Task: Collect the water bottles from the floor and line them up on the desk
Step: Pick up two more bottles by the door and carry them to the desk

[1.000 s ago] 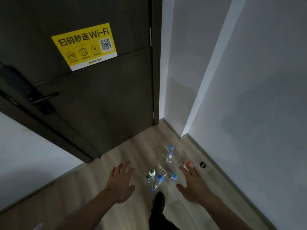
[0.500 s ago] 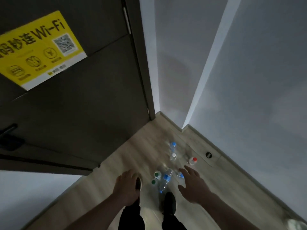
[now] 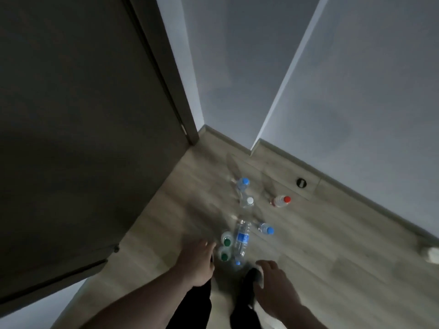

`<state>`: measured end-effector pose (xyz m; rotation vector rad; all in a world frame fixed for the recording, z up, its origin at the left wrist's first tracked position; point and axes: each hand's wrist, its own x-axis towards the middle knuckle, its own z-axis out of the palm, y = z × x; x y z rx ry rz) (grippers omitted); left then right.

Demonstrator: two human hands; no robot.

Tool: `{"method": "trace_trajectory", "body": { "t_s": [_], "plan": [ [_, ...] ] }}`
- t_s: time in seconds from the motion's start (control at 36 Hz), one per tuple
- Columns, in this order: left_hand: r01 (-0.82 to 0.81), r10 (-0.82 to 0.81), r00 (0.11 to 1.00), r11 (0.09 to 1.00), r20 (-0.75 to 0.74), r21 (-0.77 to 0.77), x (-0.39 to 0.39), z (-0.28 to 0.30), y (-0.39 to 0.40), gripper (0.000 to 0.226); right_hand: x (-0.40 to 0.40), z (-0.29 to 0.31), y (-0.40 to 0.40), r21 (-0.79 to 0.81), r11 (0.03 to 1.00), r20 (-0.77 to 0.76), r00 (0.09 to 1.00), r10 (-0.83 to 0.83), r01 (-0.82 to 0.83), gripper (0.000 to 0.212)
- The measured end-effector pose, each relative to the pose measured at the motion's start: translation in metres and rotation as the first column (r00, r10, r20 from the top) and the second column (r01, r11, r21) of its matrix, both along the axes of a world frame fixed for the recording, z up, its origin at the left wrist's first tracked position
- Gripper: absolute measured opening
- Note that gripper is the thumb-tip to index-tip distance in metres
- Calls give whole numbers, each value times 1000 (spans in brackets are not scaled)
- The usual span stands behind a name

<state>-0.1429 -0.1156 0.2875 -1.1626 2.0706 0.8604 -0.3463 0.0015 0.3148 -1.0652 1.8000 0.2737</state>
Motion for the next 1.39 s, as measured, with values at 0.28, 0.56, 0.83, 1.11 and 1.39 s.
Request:
{"method": "trace_trajectory", "body": {
  "t_s": [0.28, 0.56, 0.83, 1.11, 1.39],
  "plan": [
    [146, -148, 983, 989, -105, -22, -21, -186, -22, 49, 37, -177, 18, 79, 992, 38, 994, -100, 97, 51],
    [471, -459, 851, 882, -255, -16, -31, -291, -11, 63, 70, -293, 18, -22, 993, 90, 989, -116, 118, 37],
    [391, -381, 855, 919, -352, -43, -29, -323, -26, 25, 83, -330, 5, -134, 979, 77, 987, -142, 151, 38],
    [-42, 28, 972, 998, -233, -55, 2, -302, -37, 23, 80, -329, -8, -69, 952, 97, 951, -292, 299, 20],
    [-397, 379, 913, 911, -153, -115, 41, -138, -13, 30, 61, -160, 22, -135, 893, 73, 903, -424, 430, 8]
  ]
}}
